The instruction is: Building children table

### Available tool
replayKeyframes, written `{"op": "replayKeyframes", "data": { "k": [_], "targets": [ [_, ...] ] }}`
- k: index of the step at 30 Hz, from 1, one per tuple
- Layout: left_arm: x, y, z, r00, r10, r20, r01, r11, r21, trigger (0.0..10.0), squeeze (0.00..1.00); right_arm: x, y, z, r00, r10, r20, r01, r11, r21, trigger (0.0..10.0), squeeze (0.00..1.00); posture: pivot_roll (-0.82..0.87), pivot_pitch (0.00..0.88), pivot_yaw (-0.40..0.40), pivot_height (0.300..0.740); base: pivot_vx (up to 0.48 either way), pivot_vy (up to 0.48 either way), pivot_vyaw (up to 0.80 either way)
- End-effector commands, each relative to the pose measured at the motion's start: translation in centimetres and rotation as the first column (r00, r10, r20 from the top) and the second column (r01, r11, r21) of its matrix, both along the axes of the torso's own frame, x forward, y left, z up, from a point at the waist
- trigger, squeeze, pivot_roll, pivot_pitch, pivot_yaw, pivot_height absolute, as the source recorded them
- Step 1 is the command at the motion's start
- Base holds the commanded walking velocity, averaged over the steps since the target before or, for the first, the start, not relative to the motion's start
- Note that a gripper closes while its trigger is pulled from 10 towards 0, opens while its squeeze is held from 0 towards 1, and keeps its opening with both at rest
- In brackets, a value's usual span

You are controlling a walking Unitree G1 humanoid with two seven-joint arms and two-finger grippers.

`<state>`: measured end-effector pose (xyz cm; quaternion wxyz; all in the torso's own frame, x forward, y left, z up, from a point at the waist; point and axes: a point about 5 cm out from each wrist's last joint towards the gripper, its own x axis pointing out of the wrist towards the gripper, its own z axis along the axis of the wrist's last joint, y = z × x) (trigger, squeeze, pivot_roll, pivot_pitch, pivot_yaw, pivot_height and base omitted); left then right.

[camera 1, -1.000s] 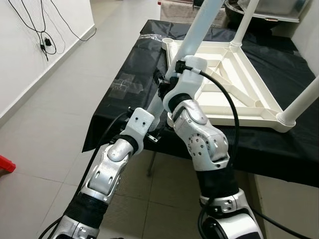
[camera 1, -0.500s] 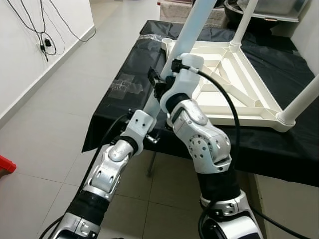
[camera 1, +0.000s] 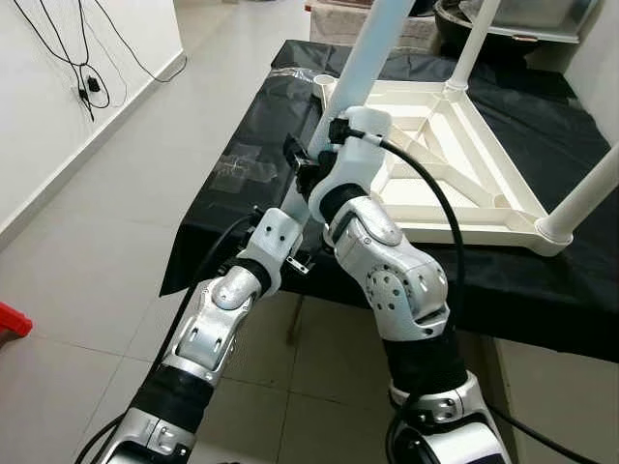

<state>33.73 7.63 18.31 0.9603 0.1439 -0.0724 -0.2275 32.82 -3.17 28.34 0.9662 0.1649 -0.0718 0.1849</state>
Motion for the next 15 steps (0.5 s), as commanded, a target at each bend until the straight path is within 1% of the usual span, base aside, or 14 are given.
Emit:
{"op": "replayKeyframes", "data": {
  "k": [1, 2, 12, 13, 14, 15],
  "targets": [
    [-0.02, -0.51, -0.39, 1.0, -0.021, -0.009, 0.021, 1.0, 0.013, 8.5, 0.0, -0.82, 0.79, -1.94, 0.997, 0.038, -0.071, -0.035, 0.998, 0.05, 10.0, 0.0, 0.08, 0.139, -0.035, 0.74, 0.0, 0.0, 0.0],
    [-0.01, -0.57, -0.66, 1.0, -0.02, -0.018, 0.02, 1.0, 0.016, 0.0, 0.0, -0.92, 0.82, -1.98, 0.997, 0.042, -0.072, -0.038, 0.998, 0.049, 10.0, 0.0, 0.08, 0.139, -0.036, 0.74, 0.0, 0.0, 0.0],
    [0.0, -0.24, -1.09, 1.0, -0.014, -0.025, 0.015, 1.0, 0.028, 0.0, 0.0, -0.93, 0.79, -1.95, 0.997, 0.045, -0.068, -0.042, 0.998, 0.045, 10.0, 0.0, 0.07, 0.138, -0.037, 0.74, 0.0, 0.0, 0.0],
    [-0.01, -0.06, -1.21, 1.0, -0.007, -0.026, 0.008, 0.999, 0.032, 0.0, 0.0, -0.89, 0.71, -1.87, 0.998, 0.038, -0.048, -0.037, 0.999, 0.019, 10.0, 0.0, 0.08, 0.133, -0.037, 0.74, 0.0, 0.0, 0.0],
    [-0.09, 0.14, -1.36, 1.0, 0.001, -0.031, 0.0, 0.999, 0.035, 0.0, 0.0, -0.74, 0.55, -1.97, 1.0, 0.018, -0.018, -0.019, 0.999, -0.036, 10.0, 0.0, 0.08, 0.131, -0.037, 0.74, 0.0, 0.0, 0.0],
    [-0.09, 0.14, -1.36, 1.0, 0.001, -0.031, 0.0, 0.999, 0.035, 0.0, 0.0, -0.74, 0.55, -1.97, 1.0, 0.018, -0.018, -0.019, 0.999, -0.036, 10.0, 0.0, 0.08, 0.131, -0.037, 0.74, 0.0, 0.0, 0.0]
  ]
}}
